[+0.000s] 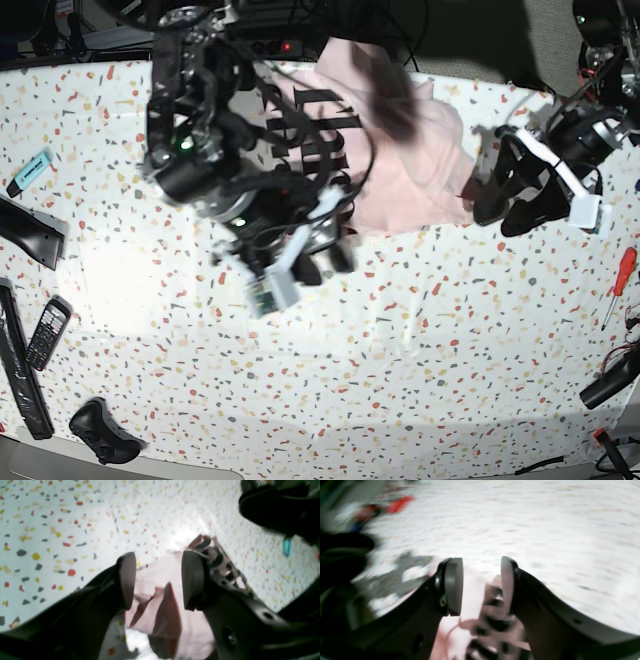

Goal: Fold the T-shirt properly
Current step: 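Lift the shirt with the right gripper, unfolding it, then grasp the shirt with both grippers and spread it out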

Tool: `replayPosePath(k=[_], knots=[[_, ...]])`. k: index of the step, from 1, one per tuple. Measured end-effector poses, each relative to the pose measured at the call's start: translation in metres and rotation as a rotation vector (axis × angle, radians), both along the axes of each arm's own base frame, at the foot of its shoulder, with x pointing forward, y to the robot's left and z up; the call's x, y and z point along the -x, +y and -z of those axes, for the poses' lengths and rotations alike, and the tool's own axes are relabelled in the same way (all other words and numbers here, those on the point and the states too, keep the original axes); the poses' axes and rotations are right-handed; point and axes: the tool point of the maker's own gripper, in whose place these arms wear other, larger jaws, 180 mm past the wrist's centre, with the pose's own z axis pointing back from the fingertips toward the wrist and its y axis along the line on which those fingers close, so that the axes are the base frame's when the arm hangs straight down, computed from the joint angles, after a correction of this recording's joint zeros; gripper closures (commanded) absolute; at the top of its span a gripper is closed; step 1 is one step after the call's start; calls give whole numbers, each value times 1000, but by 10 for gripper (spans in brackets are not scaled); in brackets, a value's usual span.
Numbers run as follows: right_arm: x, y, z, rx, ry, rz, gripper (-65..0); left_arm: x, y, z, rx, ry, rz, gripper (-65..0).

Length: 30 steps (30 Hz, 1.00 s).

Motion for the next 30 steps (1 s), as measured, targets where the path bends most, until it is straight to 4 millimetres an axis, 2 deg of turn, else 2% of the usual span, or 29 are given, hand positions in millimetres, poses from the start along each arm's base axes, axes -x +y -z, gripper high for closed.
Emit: replayPosePath(k=[3,6,10,12,14,16,18,20,21,24,26,30], knots=[[-9,-35,5,39,6,92,-239,3,-22,-1,37,3,38,-281],[-13,-57,8,62,13,147,-239,12,-61,5,67,27,132,-279],[-13,-70,12,66,25,181,-239,32,-111,18,40,65,280,-279],[-12,-70,19,69,46,181,-239,42,-128,25,11,79,336,-279],[-12,-69,25,66,64,177,-239,45,-137,40,-58,121,335,-279],[-12,-68,33,65,90,176,-239,48,-134,60,-181,167,319,-279],[-11,-68,40,66,112,175,-239,53,-122,81,-316,228,317,-279],[-11,-68,42,67,117,175,-239,56,-106,92,-421,271,309,-279],[-12,-68,42,66,116,175,-239,56,-98,92,-451,278,301,-279],[-12,-68,42,66,116,175,-240,50,-74,71,-489,219,241,-279],[-12,-66,42,67,115,169,-239,53,-55,61,-533,205,205,-279],[-9,-53,42,68,114,130,-240,69,-15,68,-666,282,164,-279]])
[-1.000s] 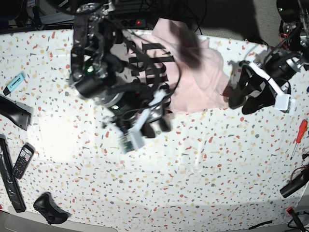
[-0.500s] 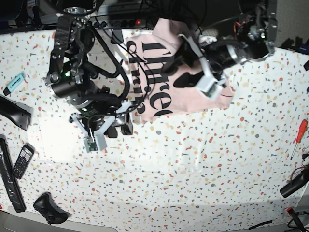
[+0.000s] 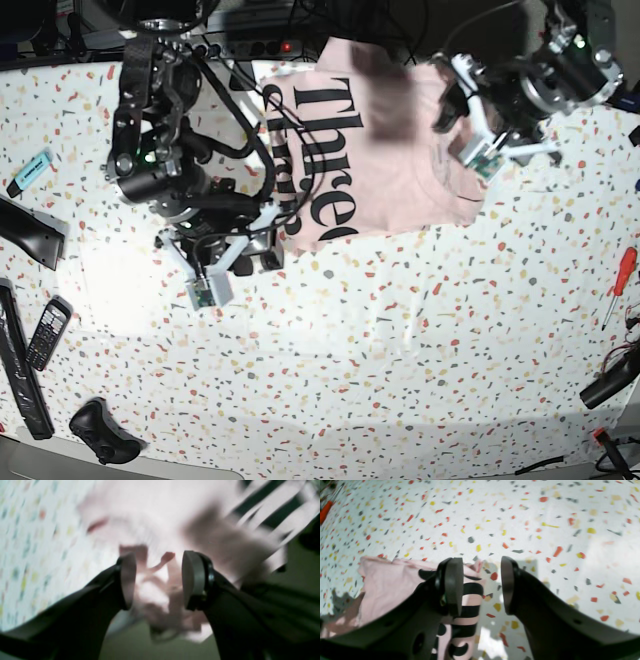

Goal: Fold the T-shirt properly
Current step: 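Grasp the shirt with both grippers and spread it out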

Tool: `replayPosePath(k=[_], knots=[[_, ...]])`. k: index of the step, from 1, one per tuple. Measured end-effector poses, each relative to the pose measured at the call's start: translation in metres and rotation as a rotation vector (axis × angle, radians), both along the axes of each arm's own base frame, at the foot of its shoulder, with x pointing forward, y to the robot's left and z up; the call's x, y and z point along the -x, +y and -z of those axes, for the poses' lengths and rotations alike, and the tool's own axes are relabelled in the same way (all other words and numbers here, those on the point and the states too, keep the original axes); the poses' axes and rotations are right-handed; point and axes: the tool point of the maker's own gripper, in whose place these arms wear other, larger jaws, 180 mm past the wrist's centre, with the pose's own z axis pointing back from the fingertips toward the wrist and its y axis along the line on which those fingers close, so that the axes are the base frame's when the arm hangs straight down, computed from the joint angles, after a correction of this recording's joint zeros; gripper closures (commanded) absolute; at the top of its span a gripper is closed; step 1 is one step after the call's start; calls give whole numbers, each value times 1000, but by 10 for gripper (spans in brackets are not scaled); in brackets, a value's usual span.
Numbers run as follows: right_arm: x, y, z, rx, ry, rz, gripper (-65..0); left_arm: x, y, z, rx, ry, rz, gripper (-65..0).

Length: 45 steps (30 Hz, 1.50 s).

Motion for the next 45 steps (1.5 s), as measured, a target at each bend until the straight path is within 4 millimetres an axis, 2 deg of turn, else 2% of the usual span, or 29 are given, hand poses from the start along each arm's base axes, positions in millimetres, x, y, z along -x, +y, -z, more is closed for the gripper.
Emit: replayPosePath(k=[3,6,8,10,13,14,17,20,23,26,32,37,45], knots=[[4,19,-1,0,-4,-60,-239,-3,12,-6,12,-47,-17,-279],[13,52,-4,-13,-12,-155,-232,-13,-2,-25,162,-116,-30,-269],[22,72,-2,-12,-7,-218,-173,-9,-12,-29,228,-101,-18,-235],[25,81,8,26,-3,-245,-107,-2,-15,-24,245,-61,-19,-206],[28,86,36,88,52,-267,0,5,-11,-9,244,1,-37,-164],[28,86,47,101,77,-272,0,9,-11,-3,258,25,-44,-138],[19,80,76,171,136,-270,0,23,-11,18,303,123,-76,-55],[3,64,98,271,175,-250,0,26,-8,36,349,164,-113,-34],[-9,55,107,288,196,-228,0,27,-2,53,364,195,-145,-34],[-23,41,106,288,188,-183,0,21,2,70,373,232,-181,-34],[-32,-1,108,329,201,-104,0,-10,-2,93,406,223,-202,-33],[-26,-32,117,408,258,-87,0,-54,-3,102,414,144,-233,-33],[-16,-36,122,422,283,-88,0,-124,-18,101,365,25,-155,-33]])
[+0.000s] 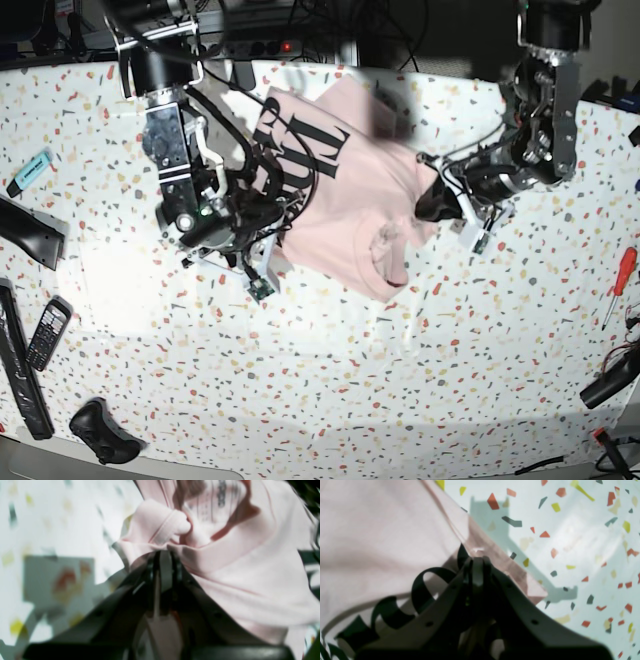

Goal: Fold the T-shirt properly
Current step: 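Grasp the shirt with both grippers and spread it out, then lay the shirt flat with both grippers, printed side up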

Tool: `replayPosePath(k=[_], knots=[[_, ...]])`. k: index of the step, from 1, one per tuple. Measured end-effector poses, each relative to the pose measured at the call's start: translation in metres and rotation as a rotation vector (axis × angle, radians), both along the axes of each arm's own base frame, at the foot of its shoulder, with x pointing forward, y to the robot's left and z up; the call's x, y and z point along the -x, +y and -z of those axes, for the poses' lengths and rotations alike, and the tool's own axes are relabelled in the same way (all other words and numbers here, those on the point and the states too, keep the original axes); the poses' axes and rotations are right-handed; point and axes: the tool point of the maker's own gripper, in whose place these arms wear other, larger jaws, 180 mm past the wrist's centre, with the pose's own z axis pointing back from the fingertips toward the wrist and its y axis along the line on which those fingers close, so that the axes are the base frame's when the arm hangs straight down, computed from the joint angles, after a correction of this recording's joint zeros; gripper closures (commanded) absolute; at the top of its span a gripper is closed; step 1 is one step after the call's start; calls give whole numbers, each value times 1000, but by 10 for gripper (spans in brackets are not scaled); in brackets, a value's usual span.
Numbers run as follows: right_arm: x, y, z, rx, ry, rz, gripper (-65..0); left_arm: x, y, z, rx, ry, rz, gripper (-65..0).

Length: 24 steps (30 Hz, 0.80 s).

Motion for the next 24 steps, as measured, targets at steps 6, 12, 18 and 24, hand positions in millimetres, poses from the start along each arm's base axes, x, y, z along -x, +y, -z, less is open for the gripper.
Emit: replayPosePath(k=[6,12,18,24], knots=[[21,14,-1,-76,-1,-9,0,-43,12,-17,-56,-62,-26,-34],[53,45,-3,-218,27,-20,0,-80,43,-48,-128,-137,-55,-34],[68,60,-21,-269,-3,-39,0,-77,47,-76,-18,-104,-48,-34],[35,25,-64,-277,-159,55,0,-46,66,-89,-113,-115,6,-34]])
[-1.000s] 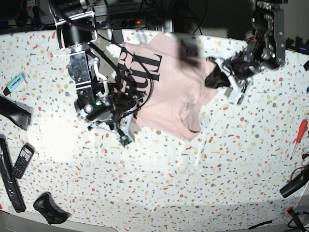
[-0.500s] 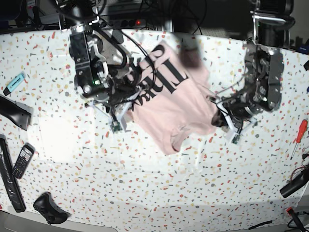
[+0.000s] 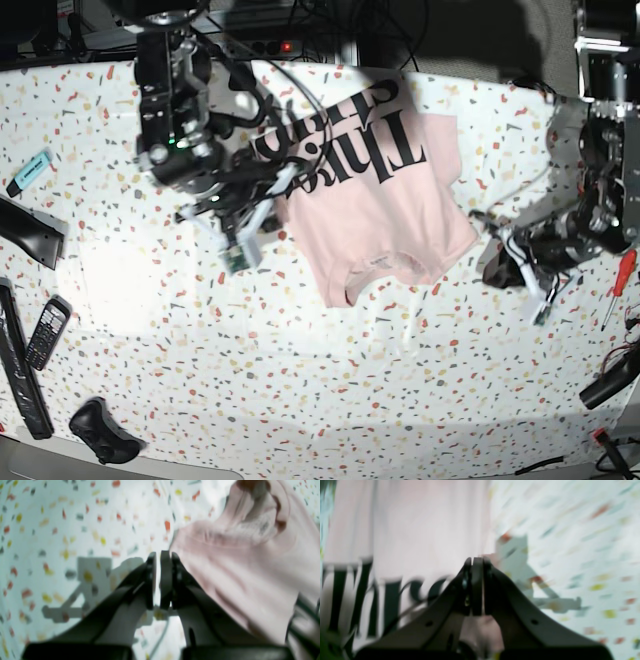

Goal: Fold the T-shirt properly
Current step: 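Lay the shirt flat with both grippers, printed side up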

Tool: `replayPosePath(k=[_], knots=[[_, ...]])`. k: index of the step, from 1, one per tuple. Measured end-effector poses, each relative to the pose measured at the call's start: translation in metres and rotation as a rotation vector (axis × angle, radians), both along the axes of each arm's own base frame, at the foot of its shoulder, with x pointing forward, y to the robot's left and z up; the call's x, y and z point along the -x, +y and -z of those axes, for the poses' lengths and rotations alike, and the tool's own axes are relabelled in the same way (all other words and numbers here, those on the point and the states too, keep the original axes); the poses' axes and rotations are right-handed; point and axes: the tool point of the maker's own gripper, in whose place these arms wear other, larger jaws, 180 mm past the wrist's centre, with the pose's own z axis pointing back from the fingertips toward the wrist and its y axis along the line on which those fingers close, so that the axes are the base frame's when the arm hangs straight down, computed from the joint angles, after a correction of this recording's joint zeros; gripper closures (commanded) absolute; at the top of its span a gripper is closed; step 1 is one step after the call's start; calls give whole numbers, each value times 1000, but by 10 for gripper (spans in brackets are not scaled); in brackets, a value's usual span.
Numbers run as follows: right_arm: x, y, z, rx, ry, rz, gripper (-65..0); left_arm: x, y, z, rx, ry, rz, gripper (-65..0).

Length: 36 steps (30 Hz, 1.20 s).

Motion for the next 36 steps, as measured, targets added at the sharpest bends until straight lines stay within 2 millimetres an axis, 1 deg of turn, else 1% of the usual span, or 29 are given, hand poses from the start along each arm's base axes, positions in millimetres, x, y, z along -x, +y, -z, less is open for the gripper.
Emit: replayPosePath(k=[3,5,7,9,12,14,18,19,23,25,29,31,33,36], knots=[[-5,-29,1,30,1,79,0,38,-2,20,-42,63,39,-34],[-5,-42,4,40,9,115,0,58,-8,25,-41,81,59,-34],[-5,-48,4,40,12,132,0,75,-16,29,-23,92,73,-34],[-2,-48,8,46,34,129,0,94,-24,40,2,129,75,-34],[13,-48,21,55,86,125,0,131,-36,63,46,214,67,-34],[25,-47,30,57,121,123,0,140,-44,67,80,201,54,-34],[49,-47,47,62,180,120,0,134,-51,70,39,149,46,-34],[54,-44,50,63,191,100,0,133,-53,70,41,143,44,-34],[78,-9,56,-7,226,-30,0,125,-60,66,47,108,39,-34],[88,7,58,-27,236,-77,0,116,-59,62,37,86,39,-34],[100,40,57,-48,243,-176,0,98,-56,52,16,28,37,-34],[104,52,56,-59,239,-211,0,95,-56,50,18,21,36,-34],[104,51,58,-32,235,-210,0,95,-55,49,17,20,31,-34],[99,37,62,26,227,-176,0,95,-52,51,8,26,25,-34]])
